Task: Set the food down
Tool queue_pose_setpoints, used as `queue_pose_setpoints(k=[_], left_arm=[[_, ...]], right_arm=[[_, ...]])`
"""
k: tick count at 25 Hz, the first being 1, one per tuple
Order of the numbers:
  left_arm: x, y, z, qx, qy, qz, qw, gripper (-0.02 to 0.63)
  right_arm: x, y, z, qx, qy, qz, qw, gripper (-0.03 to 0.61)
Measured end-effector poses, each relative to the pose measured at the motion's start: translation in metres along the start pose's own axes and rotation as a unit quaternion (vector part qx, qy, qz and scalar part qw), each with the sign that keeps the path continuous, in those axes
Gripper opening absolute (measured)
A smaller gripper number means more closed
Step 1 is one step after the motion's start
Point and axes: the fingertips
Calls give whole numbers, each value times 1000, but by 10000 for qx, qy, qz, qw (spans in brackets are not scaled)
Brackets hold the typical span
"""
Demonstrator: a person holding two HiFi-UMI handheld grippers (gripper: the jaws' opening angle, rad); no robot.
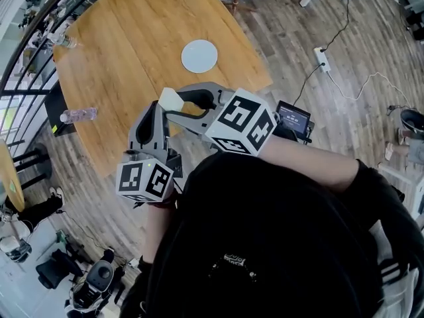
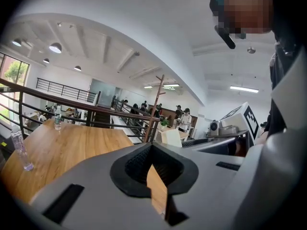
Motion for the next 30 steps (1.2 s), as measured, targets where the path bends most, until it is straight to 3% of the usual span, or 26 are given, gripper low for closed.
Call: queue_pose_setpoints(k=[22, 30], left_arm=[[-94, -30, 11, -155, -337, -253, 9990, 2], [-105, -18, 15, -117, -427, -576, 9974, 2]], right_arm=[[26, -58, 77, -119, -421, -1, 9990, 173], [27, -53, 91, -302, -640, -40, 9975, 173]])
Point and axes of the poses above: the fingertips, and each gripper's own axes: x backward along the fingers, z to its right, y out of its underside, and after that the axes turned 15 degrees about -x, right-handed
